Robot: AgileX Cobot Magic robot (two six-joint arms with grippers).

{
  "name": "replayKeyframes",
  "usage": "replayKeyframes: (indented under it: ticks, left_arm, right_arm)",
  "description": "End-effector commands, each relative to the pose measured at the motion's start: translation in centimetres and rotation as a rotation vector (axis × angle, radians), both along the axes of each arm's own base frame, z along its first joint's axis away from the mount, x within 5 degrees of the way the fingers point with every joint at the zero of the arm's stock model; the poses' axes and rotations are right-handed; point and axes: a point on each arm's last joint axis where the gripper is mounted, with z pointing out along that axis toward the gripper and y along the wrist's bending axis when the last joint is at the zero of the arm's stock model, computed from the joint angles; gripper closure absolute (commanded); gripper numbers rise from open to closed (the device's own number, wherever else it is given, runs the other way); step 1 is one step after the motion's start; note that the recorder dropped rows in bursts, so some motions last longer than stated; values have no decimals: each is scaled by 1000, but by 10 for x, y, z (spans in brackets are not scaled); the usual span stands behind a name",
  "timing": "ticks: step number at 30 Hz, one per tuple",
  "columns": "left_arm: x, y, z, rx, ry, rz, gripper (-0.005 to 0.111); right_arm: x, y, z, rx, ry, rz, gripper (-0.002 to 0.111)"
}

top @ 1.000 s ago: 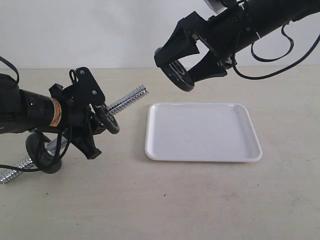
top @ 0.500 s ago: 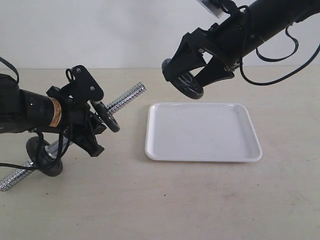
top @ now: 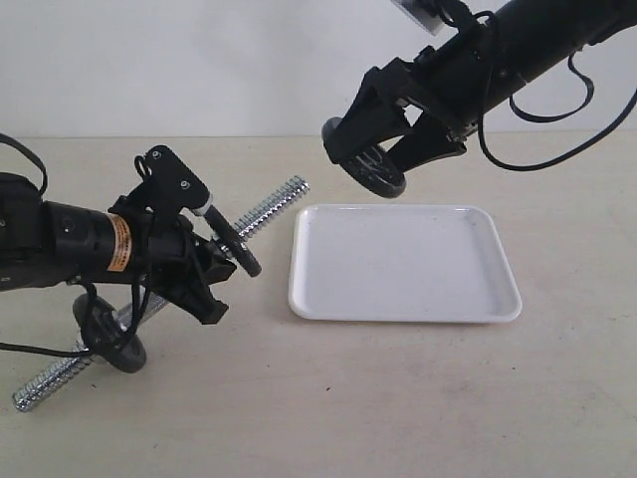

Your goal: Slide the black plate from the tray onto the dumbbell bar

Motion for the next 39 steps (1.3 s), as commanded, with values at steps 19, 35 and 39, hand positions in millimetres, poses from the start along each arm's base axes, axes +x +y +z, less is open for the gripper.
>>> replayKeyframes:
  ticks: [19, 35, 39]
  left_arm:
    - [1, -25, 24, -216, -177, -226, 102]
    - [-6, -35, 33, -305, -232, -363, 102]
    - [-9, -37, 35, -312, -254, -416, 102]
  right_arm:
    - [1, -2, 13, 0, -78, -26, 108]
    - [2, -7, 8, -70, -88, -38, 108]
    - [7, -10, 8, -75, -102, -76, 108]
